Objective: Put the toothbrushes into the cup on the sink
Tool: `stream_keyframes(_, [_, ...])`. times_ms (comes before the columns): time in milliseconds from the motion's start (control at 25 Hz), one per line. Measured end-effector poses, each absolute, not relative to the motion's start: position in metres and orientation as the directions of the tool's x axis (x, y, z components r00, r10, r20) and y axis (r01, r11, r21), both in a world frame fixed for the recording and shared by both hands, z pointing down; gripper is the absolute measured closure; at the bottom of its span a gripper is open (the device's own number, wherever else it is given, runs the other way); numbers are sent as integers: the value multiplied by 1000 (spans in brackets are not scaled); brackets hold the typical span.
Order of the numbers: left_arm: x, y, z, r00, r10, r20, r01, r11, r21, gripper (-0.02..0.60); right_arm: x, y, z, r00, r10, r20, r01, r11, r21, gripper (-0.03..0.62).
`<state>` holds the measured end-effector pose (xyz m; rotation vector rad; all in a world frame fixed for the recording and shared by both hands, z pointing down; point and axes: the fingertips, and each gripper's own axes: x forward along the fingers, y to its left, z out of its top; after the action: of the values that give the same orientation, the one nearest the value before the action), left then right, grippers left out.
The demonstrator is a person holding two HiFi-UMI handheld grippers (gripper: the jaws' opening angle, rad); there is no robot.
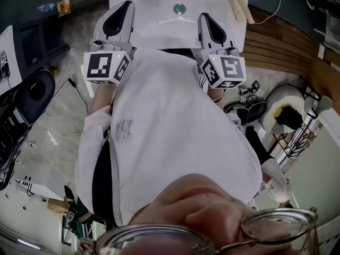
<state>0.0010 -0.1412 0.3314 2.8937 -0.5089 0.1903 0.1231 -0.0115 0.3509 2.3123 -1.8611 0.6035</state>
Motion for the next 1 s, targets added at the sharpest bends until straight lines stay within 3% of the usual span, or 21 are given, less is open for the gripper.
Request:
stream_keyframes(480, [-4, -145, 330, 920, -356, 165, -382, -908, 173, 572, 139, -16, 345, 132, -922, 364, -972, -192, -134, 585])
stream_keyframes(1000, [3, -138, 325, 904, -385, 185, -412, -900, 141, 572, 308, 35, 340, 375, -775, 510, -926, -288, 243, 583])
